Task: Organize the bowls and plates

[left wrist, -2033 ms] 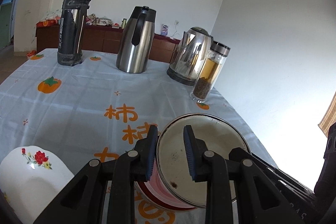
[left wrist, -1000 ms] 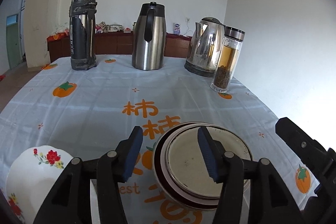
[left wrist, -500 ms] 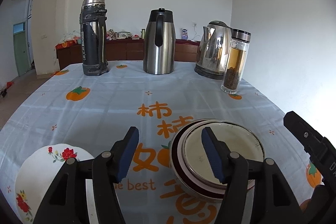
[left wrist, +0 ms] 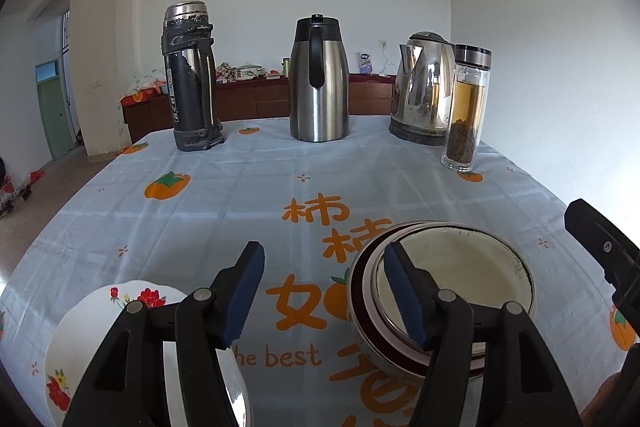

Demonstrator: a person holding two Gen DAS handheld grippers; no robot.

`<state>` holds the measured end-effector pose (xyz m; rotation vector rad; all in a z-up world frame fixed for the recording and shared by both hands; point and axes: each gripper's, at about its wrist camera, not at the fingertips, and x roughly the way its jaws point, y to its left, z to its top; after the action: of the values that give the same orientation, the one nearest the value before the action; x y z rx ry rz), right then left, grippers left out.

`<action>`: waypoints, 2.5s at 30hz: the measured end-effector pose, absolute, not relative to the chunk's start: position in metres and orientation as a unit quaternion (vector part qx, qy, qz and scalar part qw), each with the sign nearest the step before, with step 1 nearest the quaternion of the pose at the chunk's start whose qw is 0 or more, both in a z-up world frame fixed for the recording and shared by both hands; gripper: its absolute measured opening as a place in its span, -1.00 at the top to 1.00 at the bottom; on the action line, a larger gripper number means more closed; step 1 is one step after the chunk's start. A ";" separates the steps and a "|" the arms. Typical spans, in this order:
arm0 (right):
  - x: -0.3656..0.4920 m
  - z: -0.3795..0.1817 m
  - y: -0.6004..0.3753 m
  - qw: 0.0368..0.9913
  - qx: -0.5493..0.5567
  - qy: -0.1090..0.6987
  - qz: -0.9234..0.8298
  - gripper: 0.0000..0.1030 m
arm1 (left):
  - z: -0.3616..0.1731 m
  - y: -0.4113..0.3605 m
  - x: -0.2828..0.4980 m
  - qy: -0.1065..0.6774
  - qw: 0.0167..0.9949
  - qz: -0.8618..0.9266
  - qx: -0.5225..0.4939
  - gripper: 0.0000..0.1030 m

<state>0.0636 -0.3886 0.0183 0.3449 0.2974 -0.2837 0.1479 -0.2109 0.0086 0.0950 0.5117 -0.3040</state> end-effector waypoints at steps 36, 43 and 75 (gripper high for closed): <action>0.104 -0.013 -0.392 0.928 0.244 0.280 -0.029 -0.03 | -0.006 -0.216 0.174 0.335 0.926 -0.172 -0.003 -0.40; 0.109 -0.014 -0.389 0.926 0.244 0.287 -0.026 -0.04 | -0.012 -0.223 0.176 0.346 0.922 -0.176 -0.003 -0.40; 0.115 -0.021 -0.385 0.920 0.261 0.293 -0.010 0.23 | -0.021 -0.232 0.182 0.365 0.910 -0.197 -0.022 0.36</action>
<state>0.1146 -0.3846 -0.0209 0.5360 0.6021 -0.0202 0.1817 -0.2321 -0.0210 -0.0458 0.7532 -0.4066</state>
